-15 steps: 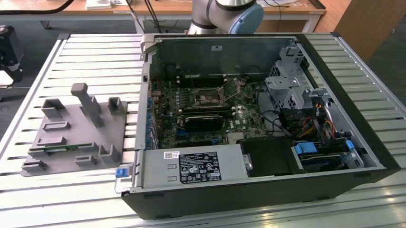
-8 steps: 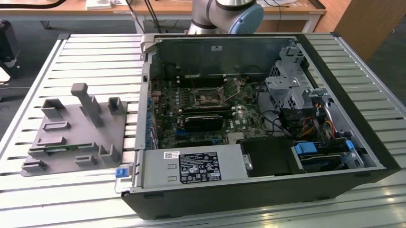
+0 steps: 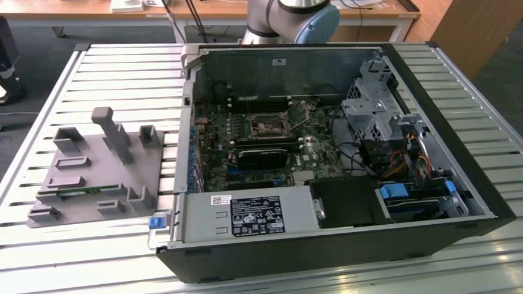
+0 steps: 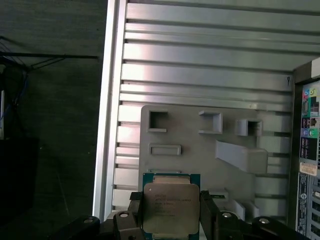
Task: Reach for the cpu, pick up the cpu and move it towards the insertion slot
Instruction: 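Pick up the cpu and move it towards the insertion slot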
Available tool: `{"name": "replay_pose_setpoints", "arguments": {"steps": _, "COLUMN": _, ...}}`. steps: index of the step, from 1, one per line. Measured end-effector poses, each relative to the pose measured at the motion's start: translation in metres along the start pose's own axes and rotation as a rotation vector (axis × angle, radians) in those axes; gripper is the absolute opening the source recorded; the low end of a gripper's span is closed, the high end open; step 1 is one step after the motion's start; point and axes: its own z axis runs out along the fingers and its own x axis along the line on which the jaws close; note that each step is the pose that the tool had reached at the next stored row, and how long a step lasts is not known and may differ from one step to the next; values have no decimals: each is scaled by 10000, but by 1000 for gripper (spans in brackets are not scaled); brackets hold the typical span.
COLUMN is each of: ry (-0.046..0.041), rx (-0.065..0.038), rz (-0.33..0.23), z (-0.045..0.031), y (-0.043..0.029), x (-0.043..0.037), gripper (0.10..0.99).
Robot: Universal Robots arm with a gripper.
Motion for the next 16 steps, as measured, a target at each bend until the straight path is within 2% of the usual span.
{"name": "replay_pose_setpoints", "arguments": {"steps": 9, "ry": 1, "rx": 2, "rz": 0, "z": -254, "y": 9, "x": 0, "gripper": 541}}
{"name": "replay_pose_setpoints", "arguments": {"steps": 12, "ry": 0, "rx": 1, "rz": 1, "z": -278, "y": 10, "x": -26, "gripper": 541}}
{"name": "replay_pose_setpoints", "arguments": {"steps": 16, "ry": 0, "rx": 2, "rz": 0, "z": -279, "y": 5, "x": -113, "gripper": 541}}
